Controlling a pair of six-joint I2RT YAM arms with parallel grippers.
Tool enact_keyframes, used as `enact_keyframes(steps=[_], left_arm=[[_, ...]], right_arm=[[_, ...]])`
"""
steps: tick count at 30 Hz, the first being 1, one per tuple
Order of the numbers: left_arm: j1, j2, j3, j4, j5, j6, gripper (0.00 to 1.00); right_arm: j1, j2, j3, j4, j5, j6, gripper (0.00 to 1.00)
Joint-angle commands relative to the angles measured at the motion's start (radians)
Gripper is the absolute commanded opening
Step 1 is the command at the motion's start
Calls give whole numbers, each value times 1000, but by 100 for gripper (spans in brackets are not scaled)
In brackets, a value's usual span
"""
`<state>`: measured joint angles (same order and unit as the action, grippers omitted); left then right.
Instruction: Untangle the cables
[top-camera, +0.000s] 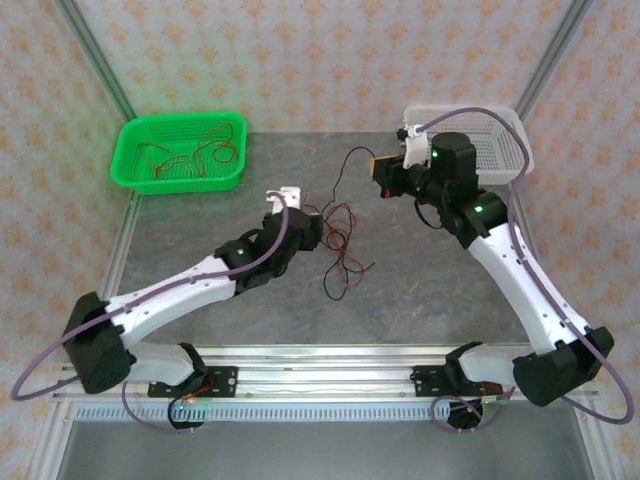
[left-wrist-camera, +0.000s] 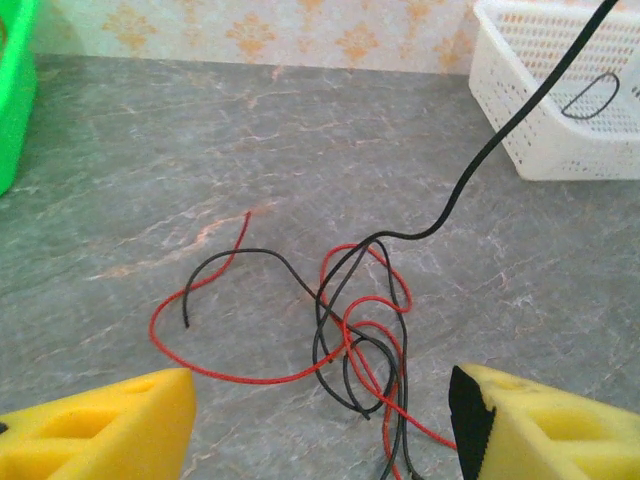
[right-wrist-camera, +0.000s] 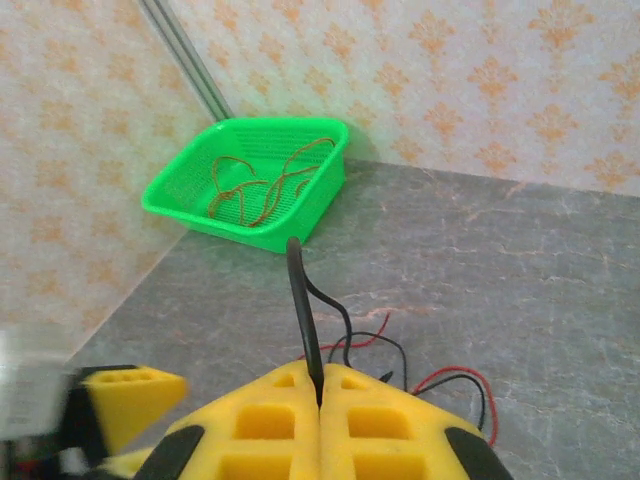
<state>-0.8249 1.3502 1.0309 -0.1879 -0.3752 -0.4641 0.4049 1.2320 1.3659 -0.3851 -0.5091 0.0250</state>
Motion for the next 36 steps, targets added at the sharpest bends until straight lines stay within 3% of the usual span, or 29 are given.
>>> enact_keyframes(steps=[1,9,19,28,36], left_arm=[[-19,93,69,82,-44,42,69],[-6,365,218,81,-215,-10,71],[110,608,266,63,-201,-148,69],[152,564,117,139,-163,-153,68],[156,380,1,226,-102,-77,69]], right_arm=[[1,-46,81,-12,-40,23,0],[0,-47,212,-56,-5,42,0],[0,-38,351,-124,104,52,0],[-1,6,448,-123,265,34,0],[-24,128,550,-121,414,-41,0]])
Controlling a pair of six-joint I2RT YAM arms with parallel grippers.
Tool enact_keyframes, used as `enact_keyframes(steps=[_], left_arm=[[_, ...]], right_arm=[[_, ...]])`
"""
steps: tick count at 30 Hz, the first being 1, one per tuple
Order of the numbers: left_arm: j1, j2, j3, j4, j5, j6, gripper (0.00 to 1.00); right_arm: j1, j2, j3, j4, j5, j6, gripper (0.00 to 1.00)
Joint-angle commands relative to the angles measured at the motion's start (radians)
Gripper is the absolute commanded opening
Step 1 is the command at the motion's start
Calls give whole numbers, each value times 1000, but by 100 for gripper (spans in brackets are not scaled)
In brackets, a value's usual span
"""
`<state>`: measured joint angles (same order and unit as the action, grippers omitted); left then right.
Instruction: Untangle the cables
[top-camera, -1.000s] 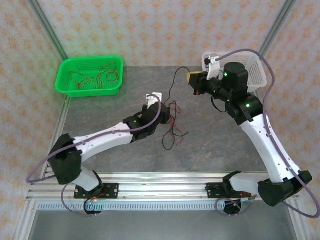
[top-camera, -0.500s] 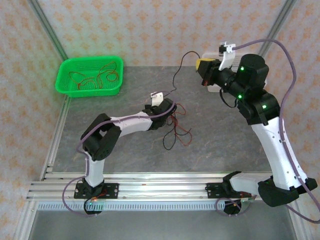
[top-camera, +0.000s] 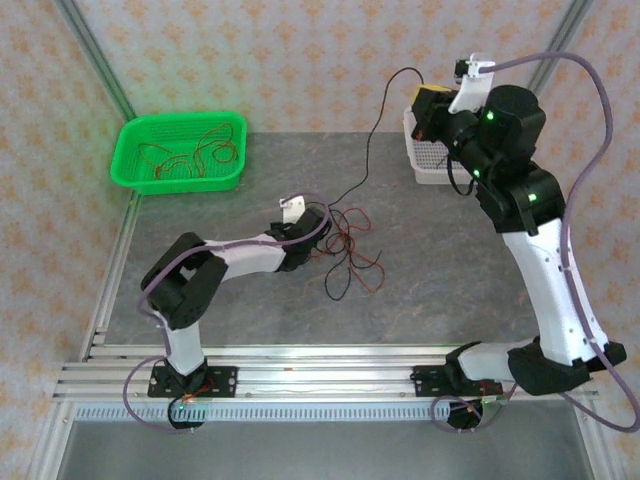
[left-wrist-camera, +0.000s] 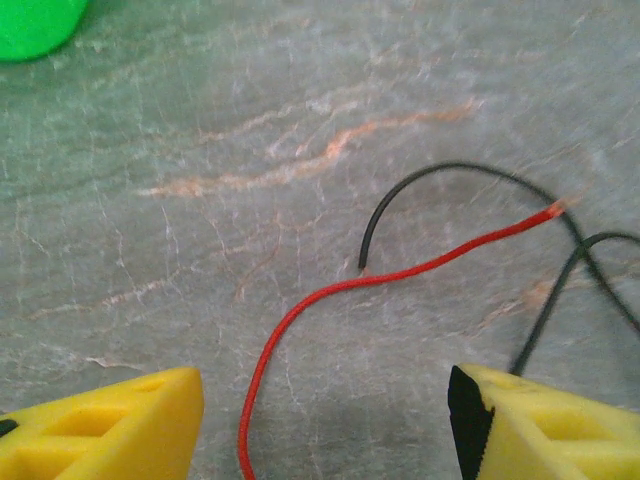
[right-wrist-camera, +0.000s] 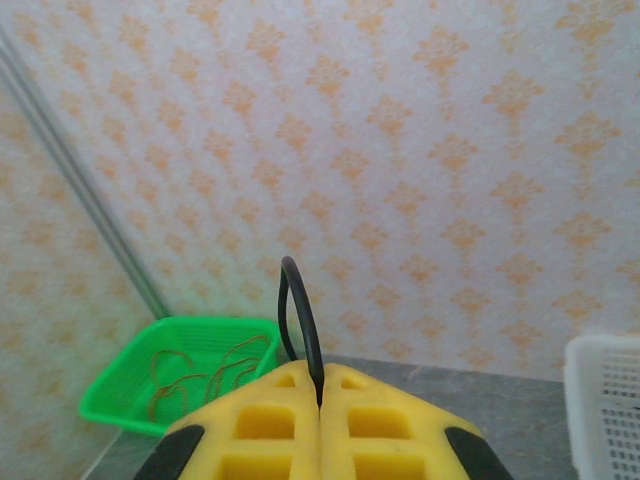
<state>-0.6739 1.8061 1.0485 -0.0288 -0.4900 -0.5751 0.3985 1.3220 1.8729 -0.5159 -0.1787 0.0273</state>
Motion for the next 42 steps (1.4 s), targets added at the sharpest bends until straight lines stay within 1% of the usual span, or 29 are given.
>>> enact_keyframes(steps=[1,6,11,14,20,21,28,38,42], left_arm=[[5,-93,-20,66,12,42,69],[5,-167,-31,46,1,67,70],[5,-247,-55,44,14,82,71],[4,-309,-88,71,32,112,76],[5,-432,-143,91,40,151,98],[5,-447,-151,94,45,156,99],[22,-566,-225,119,75,175,100],[25,-735,-259,65,69,189,99],[25,-778,-268,47,56,188,99]], right_arm=[[-28,52,53,12,88,-46,0],[-111,104,75,45,84,-44,0],[-212,157,78,95,42,-32,0],[-270,206,96,114,36,-35,0],[-359,306,97,177,83,-54,0],[-369,320,94,188,87,-57,0],[-433,418,65,250,87,-30,0],[-498,451,-32,316,127,9,0],[-507,475,-75,337,133,14,0]])
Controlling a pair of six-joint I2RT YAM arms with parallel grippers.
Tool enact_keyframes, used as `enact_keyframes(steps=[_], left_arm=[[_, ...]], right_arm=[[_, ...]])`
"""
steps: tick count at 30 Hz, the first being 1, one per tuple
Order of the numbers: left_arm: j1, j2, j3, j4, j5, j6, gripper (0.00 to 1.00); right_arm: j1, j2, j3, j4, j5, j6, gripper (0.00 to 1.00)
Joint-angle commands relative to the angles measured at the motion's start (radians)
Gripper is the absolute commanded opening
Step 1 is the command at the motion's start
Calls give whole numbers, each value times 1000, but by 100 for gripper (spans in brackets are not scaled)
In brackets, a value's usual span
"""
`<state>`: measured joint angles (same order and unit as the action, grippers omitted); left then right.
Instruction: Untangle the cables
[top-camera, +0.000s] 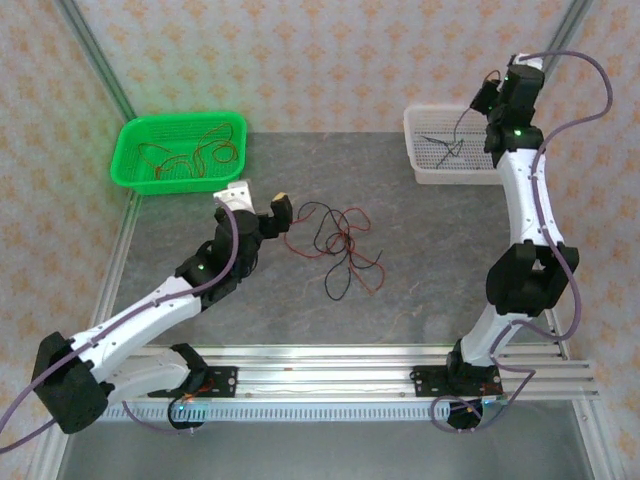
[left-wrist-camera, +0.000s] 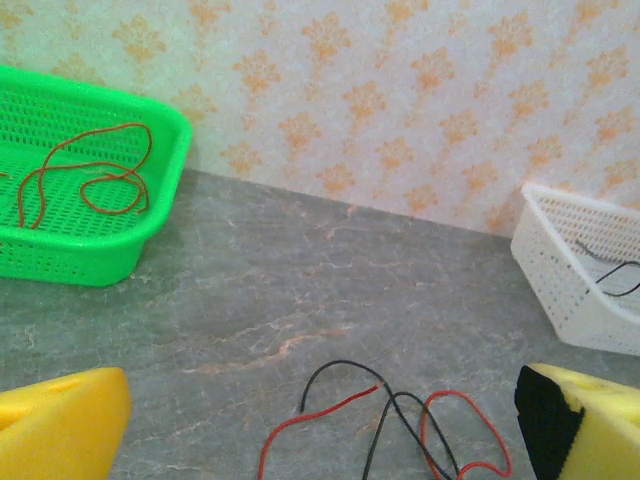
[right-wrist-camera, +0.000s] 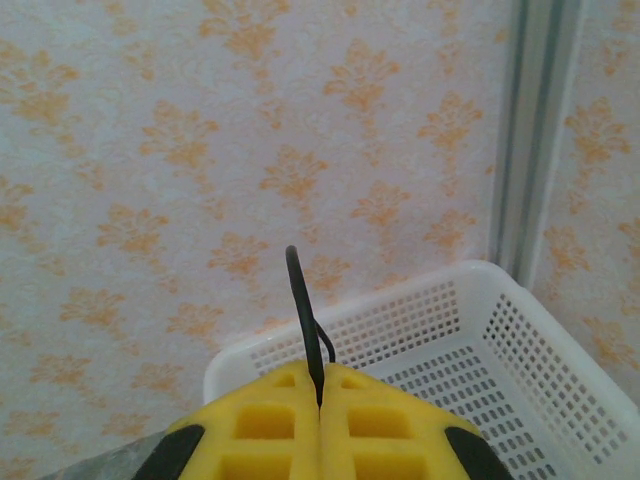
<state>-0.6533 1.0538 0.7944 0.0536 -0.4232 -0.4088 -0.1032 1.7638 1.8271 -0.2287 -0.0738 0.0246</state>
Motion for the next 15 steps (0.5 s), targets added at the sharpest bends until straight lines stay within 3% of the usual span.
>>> enact_keyframes(steps=[1,15], left_arm=[[4,-33,-14,-42,-11,20,99],[4,-84,-31,-47,9,5,99]], right_arm=[[-6,44,-39,53,29,16,0],[-6,269,-15,-101,4,91,0]])
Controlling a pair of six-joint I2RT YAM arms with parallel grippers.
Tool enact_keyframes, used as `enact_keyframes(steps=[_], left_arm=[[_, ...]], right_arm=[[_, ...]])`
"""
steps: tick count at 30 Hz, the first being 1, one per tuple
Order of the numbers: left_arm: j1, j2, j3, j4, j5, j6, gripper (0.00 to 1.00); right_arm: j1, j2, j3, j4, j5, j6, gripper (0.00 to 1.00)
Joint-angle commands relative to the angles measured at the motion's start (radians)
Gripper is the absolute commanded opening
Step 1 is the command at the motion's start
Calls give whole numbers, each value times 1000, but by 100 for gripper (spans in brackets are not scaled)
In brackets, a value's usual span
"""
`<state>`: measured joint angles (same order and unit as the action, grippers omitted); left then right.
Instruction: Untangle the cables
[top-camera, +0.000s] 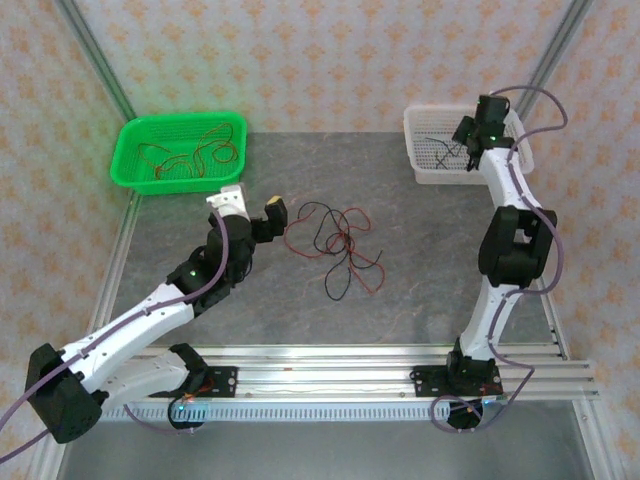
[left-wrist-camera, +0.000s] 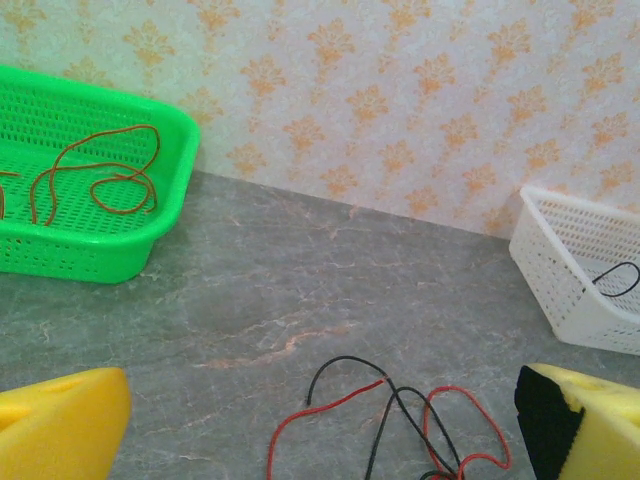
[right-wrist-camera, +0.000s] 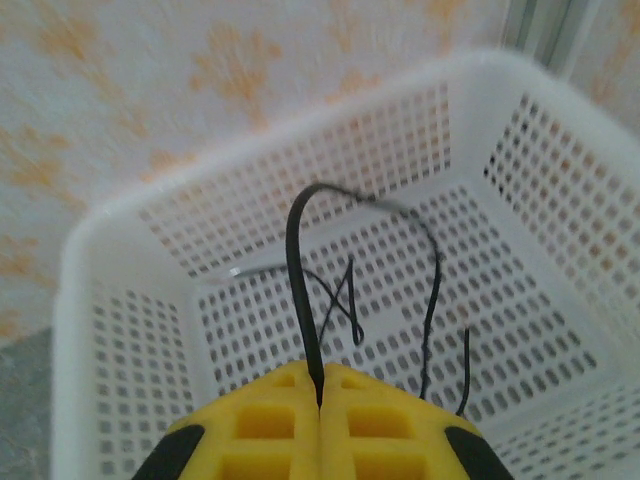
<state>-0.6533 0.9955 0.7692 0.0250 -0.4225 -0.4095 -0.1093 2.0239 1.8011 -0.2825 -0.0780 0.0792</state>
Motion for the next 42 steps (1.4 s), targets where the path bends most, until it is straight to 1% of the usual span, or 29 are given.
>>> enact_keyframes(steps=[1,5,10,15,20,24,27,31,36,38,42], left_arm=[[4,-29,-4,-22,10,7,99],[4,-46,-2,-33,12,2,99],[5,-61,-21,-34,0,-1,99],[4,-75,-43,-39,8,-20,99],[4,-84,-42,-65,4,-28,99],[5,-89,-41,-82,6,-36,99],[4,-89,-40,-88,14,-41,99],[4,-76,-24,-104,33,-47,99],[4,-48,-3,-132,68,-69,99],[4,-29,7,-148,84,-80,97],[4,21,22,-185,125,-109,92]], right_arm=[[-1,21,12,-60,17,43,0],[-2,76,40,-117,53,60,0],[-4,132,84,-153,53,69,0],[-4,186,150,-188,58,76,4],[-4,230,217,-218,43,82,15],[-4,249,268,-243,31,91,27],[-4,248,296,-259,31,88,33],[-4,224,327,-285,38,82,39],[-4,138,298,-291,26,90,40],[-3,70,225,-261,5,99,40],[14,-125,-2,-163,-27,111,40]])
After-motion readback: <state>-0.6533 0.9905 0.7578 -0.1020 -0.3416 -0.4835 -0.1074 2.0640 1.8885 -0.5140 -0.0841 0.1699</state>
